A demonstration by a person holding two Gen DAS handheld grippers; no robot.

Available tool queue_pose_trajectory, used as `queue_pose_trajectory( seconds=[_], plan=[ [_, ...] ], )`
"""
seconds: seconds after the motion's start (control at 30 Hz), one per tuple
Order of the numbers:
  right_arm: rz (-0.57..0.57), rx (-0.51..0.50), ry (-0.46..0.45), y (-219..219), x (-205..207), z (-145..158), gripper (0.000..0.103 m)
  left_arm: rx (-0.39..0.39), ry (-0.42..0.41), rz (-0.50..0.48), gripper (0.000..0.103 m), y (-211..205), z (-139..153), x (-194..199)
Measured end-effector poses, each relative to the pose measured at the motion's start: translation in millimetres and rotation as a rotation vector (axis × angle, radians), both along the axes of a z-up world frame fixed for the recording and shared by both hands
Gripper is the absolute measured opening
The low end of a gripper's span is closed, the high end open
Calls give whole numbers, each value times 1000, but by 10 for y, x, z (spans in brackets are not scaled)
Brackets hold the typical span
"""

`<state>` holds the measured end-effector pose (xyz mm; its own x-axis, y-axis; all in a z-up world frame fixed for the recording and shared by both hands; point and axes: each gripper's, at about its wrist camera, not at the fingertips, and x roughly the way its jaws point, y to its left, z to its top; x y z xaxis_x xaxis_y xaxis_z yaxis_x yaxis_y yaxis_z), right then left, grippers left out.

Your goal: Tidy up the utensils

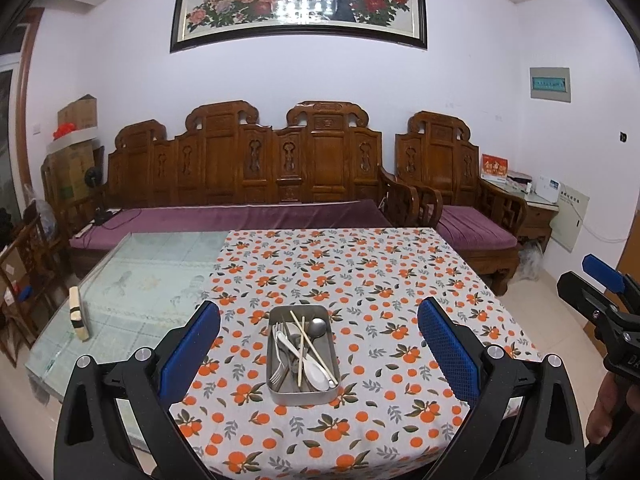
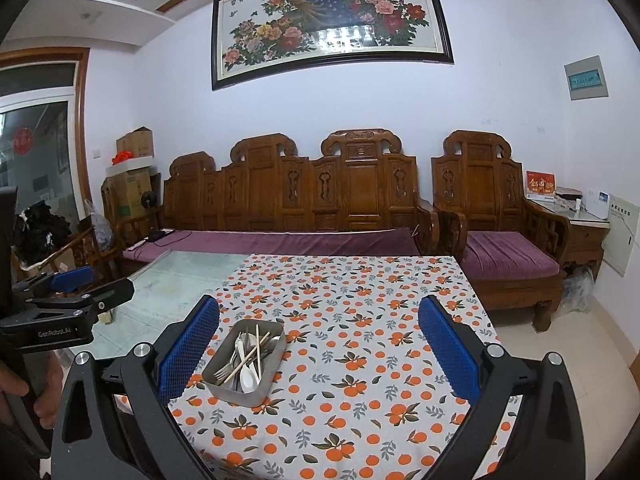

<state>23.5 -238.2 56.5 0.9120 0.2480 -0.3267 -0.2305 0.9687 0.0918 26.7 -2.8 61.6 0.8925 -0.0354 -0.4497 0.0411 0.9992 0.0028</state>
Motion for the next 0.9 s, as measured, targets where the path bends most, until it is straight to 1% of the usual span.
queue_pose_trajectory(
  seconds=[0.9],
  plan=[
    [2, 2, 5, 11, -2, -21, 100, -6, -5, 0, 95, 35, -8, -60]
  ],
)
